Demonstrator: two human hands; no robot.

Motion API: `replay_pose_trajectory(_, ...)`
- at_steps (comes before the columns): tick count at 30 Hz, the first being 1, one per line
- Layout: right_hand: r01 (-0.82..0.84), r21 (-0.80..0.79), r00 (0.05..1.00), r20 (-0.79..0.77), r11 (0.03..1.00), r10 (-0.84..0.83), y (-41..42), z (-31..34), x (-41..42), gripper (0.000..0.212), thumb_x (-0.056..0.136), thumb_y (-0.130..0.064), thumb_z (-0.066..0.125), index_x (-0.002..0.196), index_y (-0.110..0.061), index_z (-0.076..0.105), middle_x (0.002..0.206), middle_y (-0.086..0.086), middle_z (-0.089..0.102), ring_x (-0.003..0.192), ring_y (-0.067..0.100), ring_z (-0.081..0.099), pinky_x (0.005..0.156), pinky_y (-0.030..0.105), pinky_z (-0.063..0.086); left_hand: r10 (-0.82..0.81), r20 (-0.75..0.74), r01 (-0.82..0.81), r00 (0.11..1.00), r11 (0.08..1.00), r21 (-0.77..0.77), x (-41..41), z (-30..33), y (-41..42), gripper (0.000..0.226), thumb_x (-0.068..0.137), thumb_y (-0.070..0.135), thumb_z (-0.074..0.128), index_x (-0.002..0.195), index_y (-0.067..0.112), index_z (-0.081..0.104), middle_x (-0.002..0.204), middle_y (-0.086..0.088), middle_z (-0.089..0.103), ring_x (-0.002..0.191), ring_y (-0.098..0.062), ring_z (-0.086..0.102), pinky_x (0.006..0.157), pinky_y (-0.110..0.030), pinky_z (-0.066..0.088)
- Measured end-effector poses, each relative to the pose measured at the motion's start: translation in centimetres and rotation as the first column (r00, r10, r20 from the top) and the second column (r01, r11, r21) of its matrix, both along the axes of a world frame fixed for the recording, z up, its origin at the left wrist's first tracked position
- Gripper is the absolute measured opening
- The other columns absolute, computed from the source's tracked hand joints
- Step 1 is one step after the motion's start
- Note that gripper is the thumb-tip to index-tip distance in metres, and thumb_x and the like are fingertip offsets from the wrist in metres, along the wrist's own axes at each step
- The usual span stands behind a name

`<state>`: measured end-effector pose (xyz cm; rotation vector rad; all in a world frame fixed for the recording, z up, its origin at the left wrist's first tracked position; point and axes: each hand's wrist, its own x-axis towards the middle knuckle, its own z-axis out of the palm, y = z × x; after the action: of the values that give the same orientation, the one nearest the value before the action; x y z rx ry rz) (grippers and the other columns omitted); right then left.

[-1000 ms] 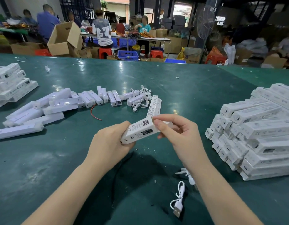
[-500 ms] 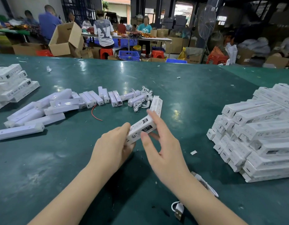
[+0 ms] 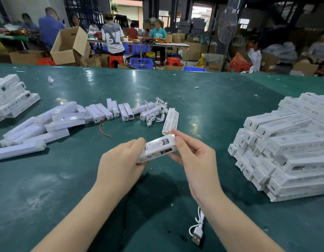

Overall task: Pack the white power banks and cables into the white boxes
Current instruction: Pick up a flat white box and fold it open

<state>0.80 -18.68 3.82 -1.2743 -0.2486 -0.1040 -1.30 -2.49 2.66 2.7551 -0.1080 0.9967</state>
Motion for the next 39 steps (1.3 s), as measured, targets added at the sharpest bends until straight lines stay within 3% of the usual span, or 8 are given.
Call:
replay_pose_trajectory(18, 0.022, -0.009, 0.998, 0.052, 1.0, -0.022, 0.1, -0.3, -0.4, 0.02, 0.096, -0.01, 0.059, 0.11, -0.011, 0.074, 0.102, -0.003, 0.076, 0.099, 0.016, 0.071, 0.082, 0.025, 0.058, -0.018, 0.041, 0.016, 0.999, 0.999, 0.051, 0.1, 0.0, 0.5, 0.027, 0.061, 0.006, 0.082, 0.077, 0.013, 0.062, 0.063, 0.002, 0.056, 0.054, -0.026, 0.051, 0.04, -0.028, 0.03)
replay_pose_trajectory(23, 0.003, -0.157, 0.987, 0.158, 0.988, 0.022, 1.2, -1.1, -1.1, 0.028, 0.096, -0.035, 0.056, 0.123, -0.034, 0.062, 0.132, -0.004, 0.064, 0.127, 0.015, 0.056, 0.098, 0.038, 0.053, -0.019, 0.031, 0.02, 0.999, 1.0, -0.015, -0.1, 0.0, 0.3, 0.028, 0.063, 0.005, 0.081, 0.08, 0.011, 0.06, 0.067, 0.002, 0.058, 0.055, -0.025, 0.051, 0.038, -0.033, 0.038)
replay_pose_trajectory(27, -0.024, -0.34, 0.96, 0.255, 0.94, 0.116, 1.6, -1.8, -1.6, 0.058, 0.087, -0.055, 0.05, 0.142, -0.046, 0.035, 0.149, -0.009, 0.045, 0.138, 0.011, 0.042, 0.087, 0.013, 0.048, -0.02, 0.046, 0.021, 0.999, 1.0, -0.022, -0.3, 0.0, 0.2, 0.026, 0.066, 0.006, 0.079, 0.081, 0.01, 0.057, 0.068, 0.001, 0.059, 0.052, -0.027, 0.05, 0.038, -0.031, 0.038)
replay_pose_trajectory(29, -0.107, -0.349, 0.944, 0.257, 0.931, 0.205, 2.1, -2.1, -1.9, 0.061, 0.09, -0.052, 0.05, 0.143, -0.053, 0.018, 0.141, -0.028, 0.046, 0.132, 0.004, 0.046, 0.086, 0.009, 0.045, -0.03, 0.035, 0.03, 0.999, 1.0, -0.005, -0.4, 0.1, -0.1, 0.029, 0.061, 0.004, 0.078, 0.082, 0.009, 0.059, 0.07, 0.0, 0.061, 0.054, -0.028, 0.054, 0.039, -0.03, 0.037)
replay_pose_trajectory(31, -0.121, -0.307, 0.947, 0.25, 0.944, 0.202, 2.3, -2.3, -2.0, 0.058, 0.095, -0.041, 0.051, 0.14, -0.055, 0.017, 0.114, -0.037, 0.059, 0.111, 0.0, 0.06, 0.089, 0.017, 0.049, -0.055, 0.035, 0.055, 0.998, 0.998, -0.001, -0.5, 0.3, -0.7, 0.033, 0.057, 0.004, 0.079, 0.085, 0.009, 0.061, 0.072, 0.001, 0.063, 0.057, -0.027, 0.058, 0.04, -0.031, 0.039)
replay_pose_trajectory(33, -0.001, -0.282, 0.952, 0.295, 0.96, 0.087, 2.2, -2.2, -1.6, 0.052, 0.094, -0.036, 0.054, 0.137, -0.054, 0.029, 0.097, -0.03, 0.066, 0.091, 0.004, 0.066, 0.086, 0.022, 0.052, -0.091, 0.059, 0.091, 0.994, 0.996, -0.007, -0.5, 0.6, -1.2, 0.03, 0.065, 0.016, 0.079, 0.09, 0.011, 0.063, 0.077, 0.002, 0.065, 0.062, -0.026, 0.061, 0.042, -0.031, 0.042)
replay_pose_trajectory(35, 0.086, -0.234, 0.94, 0.34, 0.968, -0.001, 1.6, -1.7, -1.2, 0.049, 0.093, -0.04, 0.056, 0.136, -0.052, 0.036, 0.101, -0.023, 0.068, 0.091, 0.009, 0.067, 0.086, 0.025, 0.053, -0.112, 0.067, 0.115, 0.991, 0.993, -0.036, -0.4, 1.2, -1.1, 0.034, 0.075, 0.038, 0.064, 0.1, 0.015, 0.065, 0.085, 0.005, 0.067, 0.072, -0.024, 0.064, 0.05, -0.031, 0.046)
replay_pose_trajectory(39, 0.227, -0.188, 0.893, 0.431, 0.956, -0.127, 0.5, -0.6, -0.7, 0.039, 0.097, -0.04, 0.053, 0.133, -0.046, 0.042, 0.102, -0.009, 0.068, 0.093, 0.017, 0.067, 0.083, 0.024, 0.052, -0.19, 0.0, 0.178, 0.982, 0.92, -0.348, -0.5, 1.3, -0.7, 0.039, 0.074, 0.054, 0.062, 0.106, 0.032, 0.059, 0.092, 0.017, 0.061, 0.078, -0.007, 0.059, 0.067, -0.027, 0.05)
